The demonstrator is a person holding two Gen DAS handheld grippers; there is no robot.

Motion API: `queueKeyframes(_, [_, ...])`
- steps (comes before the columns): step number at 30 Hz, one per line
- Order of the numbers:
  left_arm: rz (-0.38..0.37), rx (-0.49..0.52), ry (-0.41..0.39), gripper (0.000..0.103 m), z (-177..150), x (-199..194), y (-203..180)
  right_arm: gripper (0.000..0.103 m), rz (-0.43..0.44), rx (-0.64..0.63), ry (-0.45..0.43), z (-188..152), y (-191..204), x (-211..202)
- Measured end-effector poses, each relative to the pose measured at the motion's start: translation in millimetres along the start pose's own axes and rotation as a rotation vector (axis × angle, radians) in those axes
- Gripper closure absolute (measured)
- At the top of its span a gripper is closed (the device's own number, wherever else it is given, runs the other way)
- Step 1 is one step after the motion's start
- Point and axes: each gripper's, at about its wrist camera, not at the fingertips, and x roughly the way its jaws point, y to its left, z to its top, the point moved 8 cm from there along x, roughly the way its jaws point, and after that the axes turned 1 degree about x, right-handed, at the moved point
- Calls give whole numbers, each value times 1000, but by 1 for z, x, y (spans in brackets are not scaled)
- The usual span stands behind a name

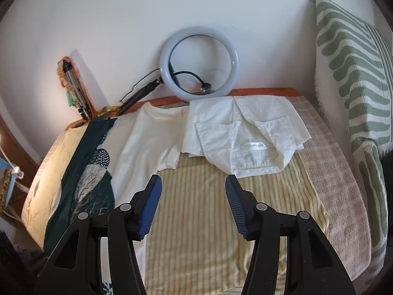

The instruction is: Fold small clothes

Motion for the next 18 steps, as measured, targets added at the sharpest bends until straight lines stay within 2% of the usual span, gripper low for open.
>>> queueKeyframes(3, [-19, 23, 55, 50, -7, 27, -21, 50, 19, 28, 17, -4, -12, 11])
queueKeyframes(6, [10, 44, 92, 50, -12, 46, -29, 50, 39, 47, 34, -7, -20, 22])
queueKeyframes(12, [54, -11, 128, 50, -14, 65, -11, 50, 104, 86, 70, -8, -26, 53])
queueKeyframes(13, [53, -15, 121, 54, -14, 65, -9, 50, 115, 97, 77, -8, -26, 60])
queueKeyframes(14, [60, -16, 120, 67, -13, 65, -7, 50, 127, 104, 83, -8, -24, 66])
queueKeyframes(17, [30, -54, 121, 96, -11, 65, -1, 50, 163, 116, 98, -7, -16, 84])
queueKeyframes(18, [20, -75, 118, 97, -10, 63, 1, 50, 183, 123, 106, -6, -12, 90])
